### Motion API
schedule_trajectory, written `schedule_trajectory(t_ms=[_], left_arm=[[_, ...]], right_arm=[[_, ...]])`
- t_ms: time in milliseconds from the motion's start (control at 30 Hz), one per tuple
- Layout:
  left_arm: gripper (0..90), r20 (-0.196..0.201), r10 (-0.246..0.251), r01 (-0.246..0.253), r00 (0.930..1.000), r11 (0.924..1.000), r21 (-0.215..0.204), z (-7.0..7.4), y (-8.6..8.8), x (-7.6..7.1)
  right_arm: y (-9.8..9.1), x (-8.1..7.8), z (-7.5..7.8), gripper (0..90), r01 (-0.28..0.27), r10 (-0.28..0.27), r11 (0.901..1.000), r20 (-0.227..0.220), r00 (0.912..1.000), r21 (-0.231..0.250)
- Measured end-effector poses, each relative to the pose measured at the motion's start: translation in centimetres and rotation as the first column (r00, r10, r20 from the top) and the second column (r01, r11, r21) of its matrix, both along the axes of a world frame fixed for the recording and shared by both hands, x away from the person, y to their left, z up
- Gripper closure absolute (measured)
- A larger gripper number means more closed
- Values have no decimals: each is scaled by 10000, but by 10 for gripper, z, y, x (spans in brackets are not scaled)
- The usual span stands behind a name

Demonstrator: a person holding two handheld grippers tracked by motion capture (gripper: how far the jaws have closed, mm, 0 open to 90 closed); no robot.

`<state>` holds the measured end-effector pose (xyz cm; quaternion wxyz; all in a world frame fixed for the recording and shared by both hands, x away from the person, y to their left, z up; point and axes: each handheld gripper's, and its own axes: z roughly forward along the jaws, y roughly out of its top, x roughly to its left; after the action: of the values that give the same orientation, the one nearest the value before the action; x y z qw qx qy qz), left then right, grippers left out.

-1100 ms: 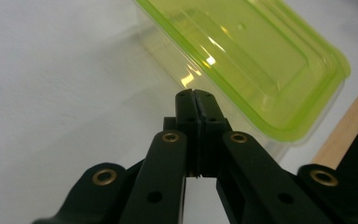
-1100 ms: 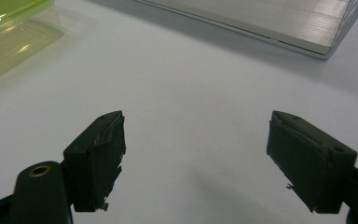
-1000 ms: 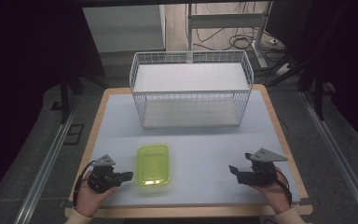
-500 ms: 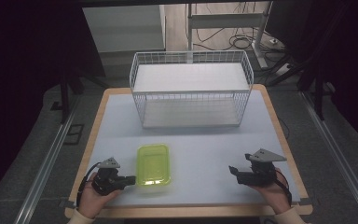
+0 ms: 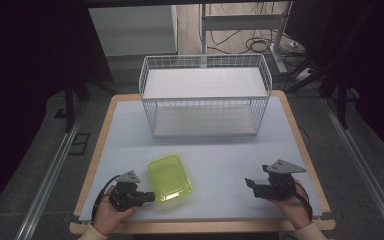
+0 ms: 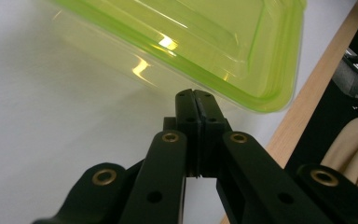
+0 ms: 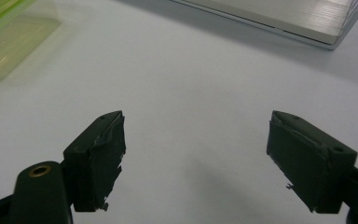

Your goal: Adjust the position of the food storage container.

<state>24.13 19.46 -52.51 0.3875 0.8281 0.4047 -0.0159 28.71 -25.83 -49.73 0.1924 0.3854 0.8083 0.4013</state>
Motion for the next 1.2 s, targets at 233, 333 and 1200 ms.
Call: schedule_trajectory(t_ms=[233,333,1200], left_arm=[[897,212,-166,164,9996,9998,115,-1,-20,1],[897,302,-242,236,9993,9996,178,0,-28,2],[897,698,-815,794,9942,9963,323,-1,-98,13]], right_arm=[[1,0,-1,196,-16,16,10000,-60,10000,-1],[0,0,-1,196,6,-6,10000,-39,10000,-7],[-2,0,-1,196,46,-46,10000,-53,10000,-24]])
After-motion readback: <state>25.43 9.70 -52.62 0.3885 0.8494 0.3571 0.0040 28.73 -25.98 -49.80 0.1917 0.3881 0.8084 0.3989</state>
